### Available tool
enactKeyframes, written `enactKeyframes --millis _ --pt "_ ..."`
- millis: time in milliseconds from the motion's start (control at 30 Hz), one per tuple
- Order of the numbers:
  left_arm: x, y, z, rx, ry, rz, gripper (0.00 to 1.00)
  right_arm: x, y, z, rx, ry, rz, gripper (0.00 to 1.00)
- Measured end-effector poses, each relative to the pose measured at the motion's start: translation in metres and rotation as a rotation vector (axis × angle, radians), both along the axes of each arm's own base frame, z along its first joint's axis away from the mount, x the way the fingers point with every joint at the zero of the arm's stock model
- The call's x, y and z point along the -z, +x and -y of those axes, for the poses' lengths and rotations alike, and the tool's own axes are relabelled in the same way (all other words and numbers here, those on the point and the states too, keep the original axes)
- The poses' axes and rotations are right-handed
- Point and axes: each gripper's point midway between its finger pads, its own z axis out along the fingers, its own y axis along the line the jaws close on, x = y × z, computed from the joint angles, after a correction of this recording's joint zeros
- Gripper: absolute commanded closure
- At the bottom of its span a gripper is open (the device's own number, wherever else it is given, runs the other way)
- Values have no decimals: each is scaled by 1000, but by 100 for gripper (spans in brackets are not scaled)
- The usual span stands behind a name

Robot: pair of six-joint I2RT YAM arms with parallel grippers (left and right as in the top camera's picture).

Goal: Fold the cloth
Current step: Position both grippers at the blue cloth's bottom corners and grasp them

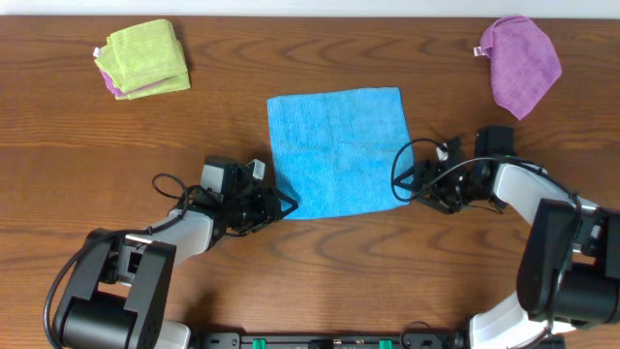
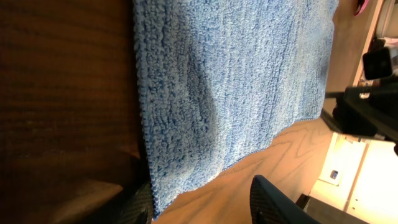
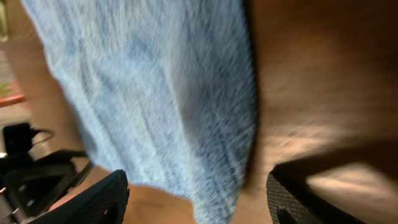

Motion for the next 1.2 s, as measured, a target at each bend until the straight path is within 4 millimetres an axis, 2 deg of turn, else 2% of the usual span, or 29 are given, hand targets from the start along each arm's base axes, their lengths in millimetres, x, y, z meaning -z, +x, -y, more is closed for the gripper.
enactKeyframes --millis 100,300,600,833,1033,1200 --pt "0 0 0 0 0 0 50 3 2 5 5 -35 4 36" --pt "2 0 -1 -6 10 -2 55 6 1 9 8 -62 -1 53" --pt "2 0 -1 -6 11 -2 54 7 1 8 5 -63 -2 53" --pt "2 0 -1 -6 11 -2 54 7 4 -4 -38 -71 25 53" --pt "2 0 -2 -8 15 -3 58 7 4 -4 -42 -76 27 59" --pt "3 1 -3 -14 23 -2 60 8 3 -4 -43 -77 25 58"
